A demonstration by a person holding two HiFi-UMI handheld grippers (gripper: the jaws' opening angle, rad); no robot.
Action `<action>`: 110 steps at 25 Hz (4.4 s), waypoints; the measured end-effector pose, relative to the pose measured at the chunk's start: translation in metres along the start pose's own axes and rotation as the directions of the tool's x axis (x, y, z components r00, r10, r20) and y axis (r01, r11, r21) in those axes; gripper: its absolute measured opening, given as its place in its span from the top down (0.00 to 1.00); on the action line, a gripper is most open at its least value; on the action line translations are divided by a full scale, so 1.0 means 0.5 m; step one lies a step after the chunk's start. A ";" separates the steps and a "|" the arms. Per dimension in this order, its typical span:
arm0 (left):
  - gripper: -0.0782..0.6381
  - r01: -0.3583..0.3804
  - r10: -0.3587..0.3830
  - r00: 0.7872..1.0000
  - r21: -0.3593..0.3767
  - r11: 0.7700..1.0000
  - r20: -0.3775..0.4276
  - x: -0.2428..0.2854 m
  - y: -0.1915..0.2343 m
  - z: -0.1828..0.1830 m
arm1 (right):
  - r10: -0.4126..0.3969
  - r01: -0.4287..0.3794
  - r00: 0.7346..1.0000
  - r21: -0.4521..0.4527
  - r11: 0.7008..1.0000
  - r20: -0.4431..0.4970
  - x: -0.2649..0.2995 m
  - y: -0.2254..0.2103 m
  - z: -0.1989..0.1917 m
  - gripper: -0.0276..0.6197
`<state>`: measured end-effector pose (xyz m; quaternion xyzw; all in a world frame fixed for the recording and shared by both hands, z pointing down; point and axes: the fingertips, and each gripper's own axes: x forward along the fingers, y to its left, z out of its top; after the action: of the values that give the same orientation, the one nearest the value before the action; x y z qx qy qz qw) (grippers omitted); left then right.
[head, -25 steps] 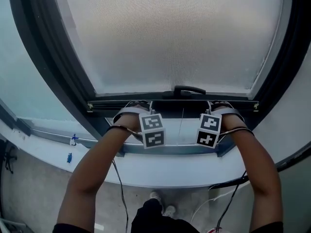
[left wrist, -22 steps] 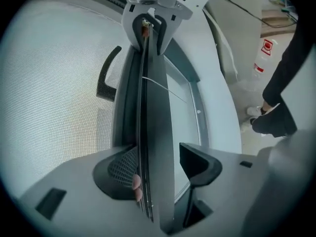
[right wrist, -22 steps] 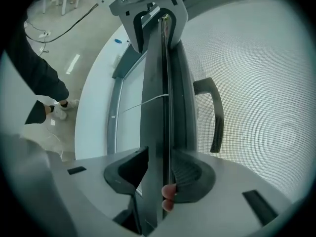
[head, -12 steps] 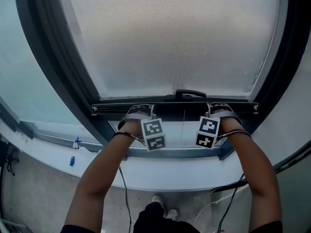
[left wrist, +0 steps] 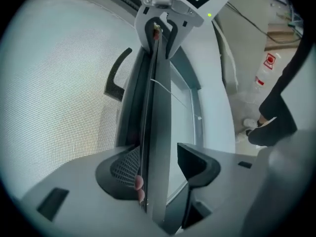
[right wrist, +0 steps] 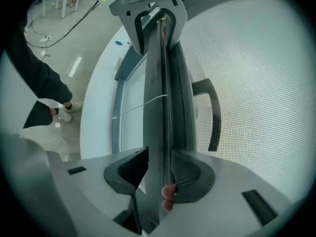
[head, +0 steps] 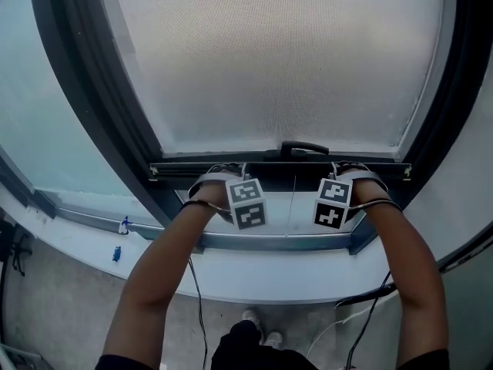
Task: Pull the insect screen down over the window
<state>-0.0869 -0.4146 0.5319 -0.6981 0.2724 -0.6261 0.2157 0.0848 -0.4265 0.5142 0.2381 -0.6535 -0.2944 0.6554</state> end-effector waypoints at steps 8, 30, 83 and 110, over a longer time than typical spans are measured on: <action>0.56 -0.021 0.024 0.998 0.073 0.997 -0.049 0.014 -0.003 -0.001 | -0.002 0.000 0.998 -0.036 0.999 -0.058 0.009 -0.005 -0.006 0.73; 0.57 -0.113 0.114 0.993 0.058 0.992 -0.009 0.024 0.007 -0.003 | -0.124 0.124 0.992 -0.032 0.992 -0.001 0.023 -0.007 -0.003 0.75; 0.89 0.102 0.673 0.638 -0.907 0.409 0.375 -0.501 -0.206 -0.022 | -0.717 -0.057 0.657 0.963 0.263 0.235 -0.516 0.208 0.080 0.95; 0.89 0.120 0.647 0.682 -0.925 0.360 0.340 -0.608 -0.462 -0.044 | -0.666 -0.098 0.708 0.967 0.236 0.235 -0.653 0.444 0.108 0.95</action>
<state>-0.1036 -0.0409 0.4528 -0.8100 0.5855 -0.0316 -0.0061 0.0563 -0.0369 0.4366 0.5874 -0.8064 -0.0358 0.0577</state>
